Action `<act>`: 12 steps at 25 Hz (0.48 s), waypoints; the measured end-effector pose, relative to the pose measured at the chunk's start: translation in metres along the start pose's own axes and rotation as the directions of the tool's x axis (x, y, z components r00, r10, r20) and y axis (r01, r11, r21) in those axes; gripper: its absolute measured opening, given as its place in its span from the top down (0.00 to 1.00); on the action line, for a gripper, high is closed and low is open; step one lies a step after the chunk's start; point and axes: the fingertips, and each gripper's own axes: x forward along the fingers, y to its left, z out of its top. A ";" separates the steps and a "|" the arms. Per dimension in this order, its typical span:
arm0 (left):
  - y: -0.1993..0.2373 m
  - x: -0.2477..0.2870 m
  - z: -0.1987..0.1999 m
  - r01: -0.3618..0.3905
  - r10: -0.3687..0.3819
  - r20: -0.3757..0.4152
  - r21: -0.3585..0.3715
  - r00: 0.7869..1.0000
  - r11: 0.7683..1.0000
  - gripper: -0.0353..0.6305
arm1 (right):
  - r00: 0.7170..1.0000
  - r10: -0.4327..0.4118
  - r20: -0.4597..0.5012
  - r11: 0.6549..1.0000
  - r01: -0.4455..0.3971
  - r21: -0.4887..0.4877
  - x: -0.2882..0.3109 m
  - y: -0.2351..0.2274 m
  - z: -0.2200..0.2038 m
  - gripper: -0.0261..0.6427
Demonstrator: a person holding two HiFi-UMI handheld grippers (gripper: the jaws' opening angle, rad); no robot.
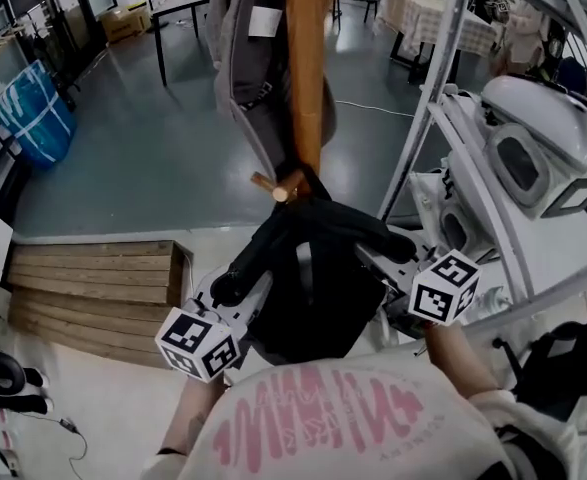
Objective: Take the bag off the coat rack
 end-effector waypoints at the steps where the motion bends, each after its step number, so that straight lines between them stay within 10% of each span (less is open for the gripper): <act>1: 0.000 0.000 0.000 -0.003 0.003 0.000 -0.005 1.000 1.000 0.75 | 1.000 -0.005 -0.001 1.000 0.005 0.001 0.001 0.000 0.000 0.74; 12: -0.001 -0.008 0.004 -0.010 0.010 0.009 0.002 1.000 1.000 0.75 | 0.999 -0.028 -0.023 0.997 0.030 0.065 -0.001 0.010 -0.004 0.77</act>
